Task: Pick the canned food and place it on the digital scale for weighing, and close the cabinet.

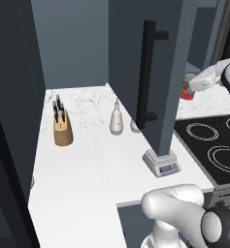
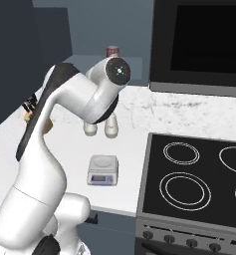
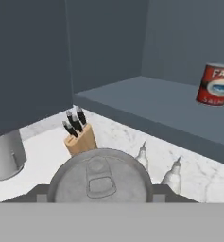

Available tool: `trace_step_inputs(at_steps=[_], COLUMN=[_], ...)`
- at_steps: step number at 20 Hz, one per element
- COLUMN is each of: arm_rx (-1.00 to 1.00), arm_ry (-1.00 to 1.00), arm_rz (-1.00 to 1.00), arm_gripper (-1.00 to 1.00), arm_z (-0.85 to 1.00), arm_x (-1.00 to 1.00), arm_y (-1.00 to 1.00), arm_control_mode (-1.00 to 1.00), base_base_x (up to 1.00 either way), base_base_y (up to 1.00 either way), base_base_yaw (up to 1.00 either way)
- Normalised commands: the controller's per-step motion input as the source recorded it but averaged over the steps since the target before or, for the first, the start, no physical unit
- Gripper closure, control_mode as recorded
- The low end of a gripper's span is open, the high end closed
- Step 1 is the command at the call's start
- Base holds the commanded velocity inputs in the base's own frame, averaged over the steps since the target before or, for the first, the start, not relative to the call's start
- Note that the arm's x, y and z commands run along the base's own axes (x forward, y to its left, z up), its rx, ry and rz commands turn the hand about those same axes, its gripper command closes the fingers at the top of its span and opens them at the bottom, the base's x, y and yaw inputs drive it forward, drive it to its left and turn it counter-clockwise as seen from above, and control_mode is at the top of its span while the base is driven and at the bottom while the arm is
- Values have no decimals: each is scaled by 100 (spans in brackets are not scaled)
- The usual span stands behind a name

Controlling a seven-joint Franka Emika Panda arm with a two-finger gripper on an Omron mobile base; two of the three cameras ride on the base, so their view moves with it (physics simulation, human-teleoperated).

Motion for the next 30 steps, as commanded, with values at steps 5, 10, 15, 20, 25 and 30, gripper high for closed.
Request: trace_step_inputs(at_steps=[5,10,15,20,25,30], arm_rx=[-2,-7,-9,-1,0,0], arm_ry=[5,0,0,-2,0,0], arm_rz=[23,27,18,12,6,1], arm_gripper=[100,100,100,100,100,100], arm_z=[-61,-58,-66,-55,-39,-22], arm_x=[-82,-37,8,9,26,50], arm_y=[-51,-32,-8,0,1,7], arm_control_mode=[-100,-100,-100,-100,-100,-100], base_base_x=[0,0,0,0,0,0], base_base_y=[0,0,0,0,0,0], base_base_yaw=[0,0,0,0,0,0])
